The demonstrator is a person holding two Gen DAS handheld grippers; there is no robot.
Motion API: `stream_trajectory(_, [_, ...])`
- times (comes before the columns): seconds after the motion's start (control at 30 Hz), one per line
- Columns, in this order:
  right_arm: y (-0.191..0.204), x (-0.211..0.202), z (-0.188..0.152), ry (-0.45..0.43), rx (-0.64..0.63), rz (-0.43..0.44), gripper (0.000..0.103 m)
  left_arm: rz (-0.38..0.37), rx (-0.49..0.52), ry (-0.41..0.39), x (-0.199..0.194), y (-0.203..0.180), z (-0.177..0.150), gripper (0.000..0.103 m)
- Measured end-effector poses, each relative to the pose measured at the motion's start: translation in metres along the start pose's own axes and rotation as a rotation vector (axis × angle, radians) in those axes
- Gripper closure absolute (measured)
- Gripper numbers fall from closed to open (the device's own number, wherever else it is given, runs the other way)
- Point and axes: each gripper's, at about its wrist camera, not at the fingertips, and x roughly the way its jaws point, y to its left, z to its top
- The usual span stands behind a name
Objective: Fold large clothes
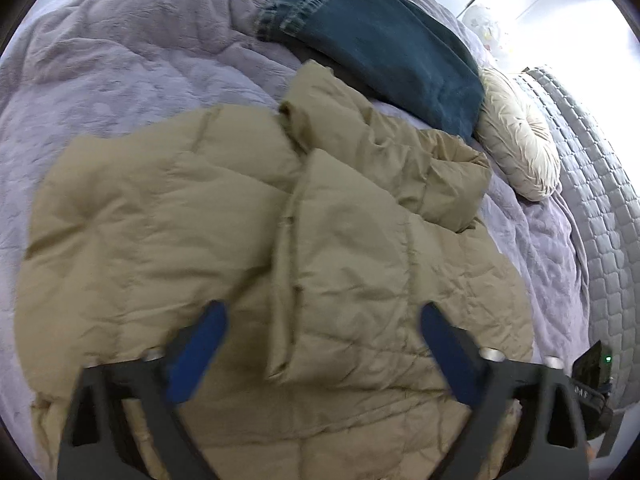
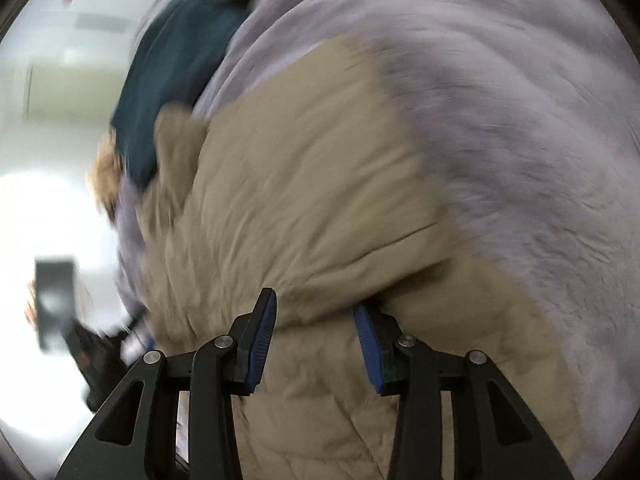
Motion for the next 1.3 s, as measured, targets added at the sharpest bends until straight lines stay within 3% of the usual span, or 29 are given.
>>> stream_trajectory(0.07, [-0.011,0.003,0.004,-0.008,0.066,0.029,0.059,-0.019,-0.009,0.036,0.008,-0.004,0.001,0.047])
stream_trajectory(0.1, [-0.014,0.006,0.005,-0.011,0.087,0.043,0.066,-0.025,-0.009,0.047,0.011,-0.006,0.001,0.077])
stream_trajectory(0.13, [-0.015,0.006,0.006,-0.018,0.09,0.041,0.075,-0.023,-0.003,0.061,0.013,-0.007,0.001,0.09])
stream_trajectory(0.17, [-0.013,0.007,0.007,-0.026,0.078,0.022,0.092,-0.01,0.0,0.065,0.011,-0.008,0.0,0.09])
stream_trajectory(0.27, [0.002,0.005,0.013,-0.045,0.002,-0.002,0.096,-0.003,0.013,0.025,-0.005,-0.008,-0.007,0.09])
stream_trajectory(0.43, [0.022,0.014,0.023,-0.031,-0.137,-0.066,0.096,0.025,-0.008,0.046,-0.007,0.015,-0.026,0.09])
stream_trajectory(0.57, [0.012,0.032,0.019,-0.002,-0.091,-0.085,0.096,0.07,0.025,0.038,-0.002,0.019,-0.032,0.089])
stream_trajectory(0.73, [0.009,0.032,0.017,0.001,-0.088,-0.07,0.095,0.168,0.087,0.013,-0.024,0.017,-0.033,0.085])
stream_trajectory(0.87, [0.012,0.015,0.013,0.064,-0.095,-0.085,0.092,0.254,0.096,-0.004,-0.048,0.026,-0.033,0.085])
stream_trajectory(0.93, [0.017,-0.002,0.006,0.067,-0.119,-0.062,0.092,0.247,0.086,-0.023,-0.06,0.028,-0.03,0.085])
stream_trajectory(1.1, [0.038,-0.036,0.009,-0.045,-0.248,-0.083,0.092,0.227,0.115,-0.07,-0.065,0.012,-0.016,0.085])
stream_trajectory(1.23, [0.04,-0.03,0.045,-0.105,-0.221,-0.097,0.092,0.239,0.176,-0.078,-0.04,-0.018,-0.001,0.085])
stream_trajectory(1.27, [0.041,-0.025,0.057,-0.121,-0.224,-0.119,0.079,0.239,0.188,-0.087,-0.034,-0.025,0.002,0.085])
stream_trajectory(1.3, [0.039,-0.024,0.062,-0.128,-0.228,-0.132,0.051,0.243,0.196,-0.092,-0.029,-0.029,0.005,0.085])
